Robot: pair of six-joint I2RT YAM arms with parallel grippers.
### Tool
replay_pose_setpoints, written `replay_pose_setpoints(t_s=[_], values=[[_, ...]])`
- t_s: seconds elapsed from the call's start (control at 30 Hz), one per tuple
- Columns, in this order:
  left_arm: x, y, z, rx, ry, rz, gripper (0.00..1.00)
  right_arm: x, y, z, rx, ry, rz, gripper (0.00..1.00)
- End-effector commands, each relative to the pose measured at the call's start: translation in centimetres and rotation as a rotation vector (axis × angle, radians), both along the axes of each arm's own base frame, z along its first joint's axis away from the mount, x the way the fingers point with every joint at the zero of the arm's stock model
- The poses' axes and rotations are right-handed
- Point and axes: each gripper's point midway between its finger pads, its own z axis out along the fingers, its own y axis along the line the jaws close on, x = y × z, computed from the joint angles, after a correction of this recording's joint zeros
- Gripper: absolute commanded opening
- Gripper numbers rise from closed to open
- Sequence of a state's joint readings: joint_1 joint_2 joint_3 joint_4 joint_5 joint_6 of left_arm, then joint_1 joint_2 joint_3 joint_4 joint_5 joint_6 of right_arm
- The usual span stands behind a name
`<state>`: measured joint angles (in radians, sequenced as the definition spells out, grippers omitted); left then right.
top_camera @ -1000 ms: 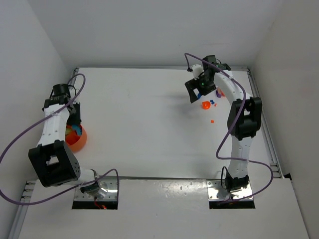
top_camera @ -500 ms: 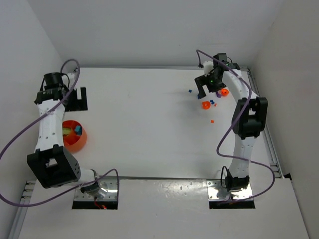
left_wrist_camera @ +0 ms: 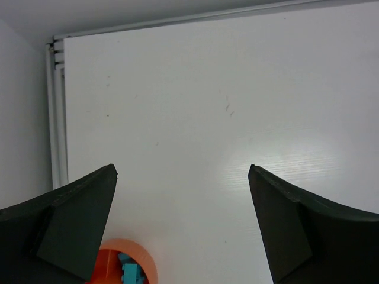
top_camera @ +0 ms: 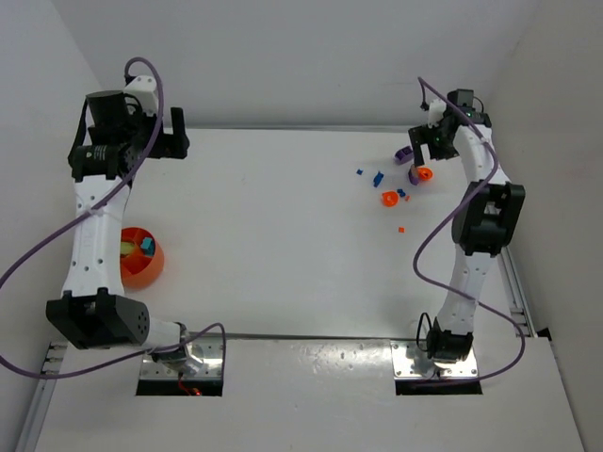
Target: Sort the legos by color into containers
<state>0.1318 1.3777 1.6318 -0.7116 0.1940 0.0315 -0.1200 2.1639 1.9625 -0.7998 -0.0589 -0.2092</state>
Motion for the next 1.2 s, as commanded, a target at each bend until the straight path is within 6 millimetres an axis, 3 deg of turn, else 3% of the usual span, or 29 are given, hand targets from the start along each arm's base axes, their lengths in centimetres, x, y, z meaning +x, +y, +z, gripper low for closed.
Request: replay_pose_setpoints(t_s=[0.0, 0.07, 0.1, 0.37, 0.47, 0.67, 0.7, 0.77, 0.8, 0.9, 1.17], values=[[1.2, -2.6, 0.4, -0.026, -0.012, -0.104, 1.00, 3.5, 0.1, 0.3, -0.003, -0.063, 0.016, 0.96], [1.6, -2.6, 0.3, -0.037, -0.008, -0.099, 1.00, 4.6, 0.3, -0.1, 0.014, -0.075, 0.017, 0.96], [2.0, -3.1, 0.1, -0.053, 0.000, -0.111, 1.00, 5.6, 0.4, 0.8, 0.024, -0.104, 0.026, 0.96], [2.3, -4.1, -1.7, -0.089, 0.057, -0.161, 1.00, 9.4, 1.8, -2.6, 0.116, -0.164, 0.053, 1.00], [2.3, -4.6, -2.6, -0.098, 0.084, -0.177, 1.00, 10.4, 2.6, -2.1, 0.178, -0.205, 0.033, 1.00], [2.1, -4.2, -3.6, -0.082, 0.110, -0.161, 1.00, 8.9, 3.5, -3.7, 0.206, -0.136, 0.079, 0.98], [2.0, -4.2, -4.0, -0.083, 0.119, -0.161, 1.00, 7.9, 3.5, -4.7, 0.196, -0.101, 0.097, 0.95], [2.0, -4.2, -4.0, -0.083, 0.119, -0.161, 1.00, 6.8, 3.3, -4.2, 0.179, -0.089, 0.096, 0.85], [1.8, -4.1, -4.1, -0.079, 0.121, -0.153, 1.00, 5.7, 3.2, -5.4, 0.170, -0.055, 0.098, 0.82], [1.8, -4.1, -4.1, -0.079, 0.121, -0.153, 1.00, 4.4, 3.1, -5.9, 0.158, -0.034, 0.101, 0.71], [1.7, -4.6, -4.1, -0.083, 0.121, -0.170, 1.00, 4.3, 2.3, -6.3, 0.148, -0.029, 0.074, 0.67]])
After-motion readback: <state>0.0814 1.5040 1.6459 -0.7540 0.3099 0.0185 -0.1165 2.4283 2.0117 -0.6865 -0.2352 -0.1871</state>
